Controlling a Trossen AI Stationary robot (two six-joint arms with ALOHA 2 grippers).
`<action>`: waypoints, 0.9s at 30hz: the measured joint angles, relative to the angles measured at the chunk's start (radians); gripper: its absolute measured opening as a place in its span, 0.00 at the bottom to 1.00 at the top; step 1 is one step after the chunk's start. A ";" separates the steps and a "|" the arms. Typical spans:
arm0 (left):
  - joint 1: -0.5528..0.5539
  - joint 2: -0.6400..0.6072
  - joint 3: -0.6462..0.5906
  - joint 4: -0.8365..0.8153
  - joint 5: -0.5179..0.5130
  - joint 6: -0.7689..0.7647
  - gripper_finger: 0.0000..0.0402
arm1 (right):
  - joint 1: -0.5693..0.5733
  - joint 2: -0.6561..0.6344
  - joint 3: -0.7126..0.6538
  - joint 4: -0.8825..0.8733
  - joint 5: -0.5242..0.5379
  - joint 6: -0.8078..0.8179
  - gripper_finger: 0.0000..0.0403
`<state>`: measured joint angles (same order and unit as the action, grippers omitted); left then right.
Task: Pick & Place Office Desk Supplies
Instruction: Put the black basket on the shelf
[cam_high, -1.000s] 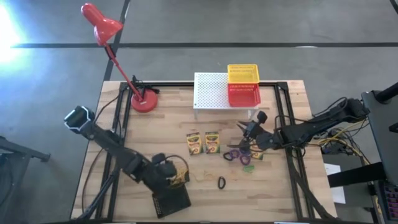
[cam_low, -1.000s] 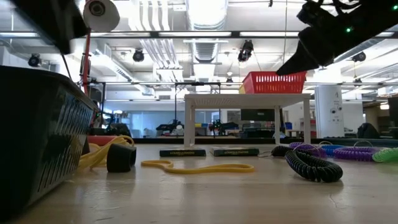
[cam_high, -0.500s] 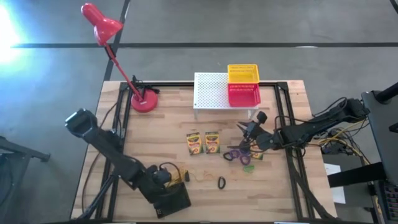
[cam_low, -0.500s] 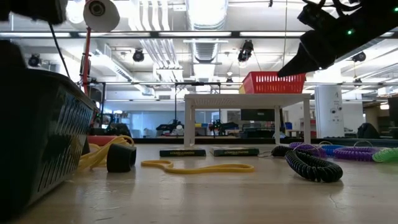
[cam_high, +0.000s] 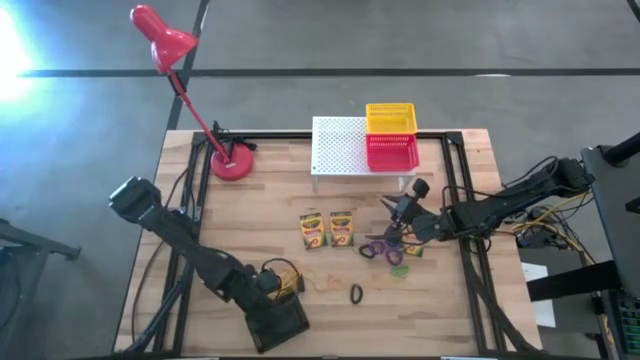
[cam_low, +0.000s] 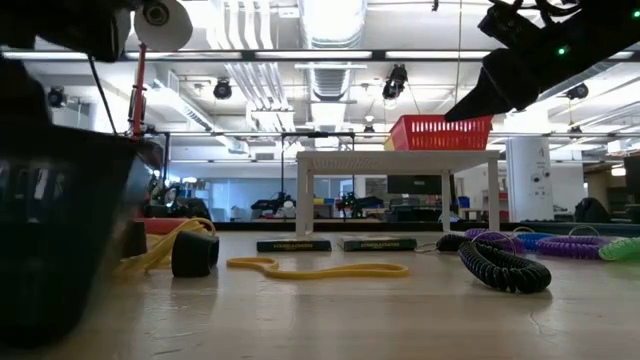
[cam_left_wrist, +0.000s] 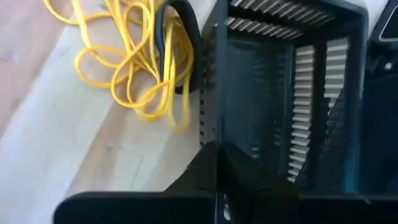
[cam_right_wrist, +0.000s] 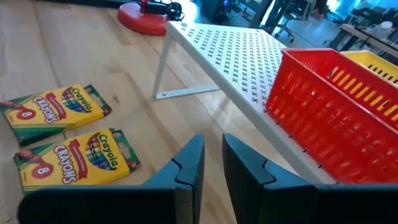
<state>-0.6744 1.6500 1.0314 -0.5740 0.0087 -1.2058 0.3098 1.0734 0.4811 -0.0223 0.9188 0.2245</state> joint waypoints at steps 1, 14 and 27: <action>0.001 -0.007 0.020 -0.044 0.004 0.007 0.02 | 0.004 -0.001 0.001 -0.004 0.000 0.001 0.13; 0.409 -0.248 0.332 -0.294 -0.511 0.346 0.03 | 0.140 -0.138 0.001 -0.216 -0.008 0.162 0.13; 1.178 -0.096 0.339 0.220 -0.111 0.549 0.04 | 0.173 -0.116 -0.049 -0.203 -0.002 0.312 0.13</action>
<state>0.5035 1.5541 1.3705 -0.3539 -0.1025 -0.6568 0.4824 0.9576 0.4326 -0.2252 0.9163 0.5369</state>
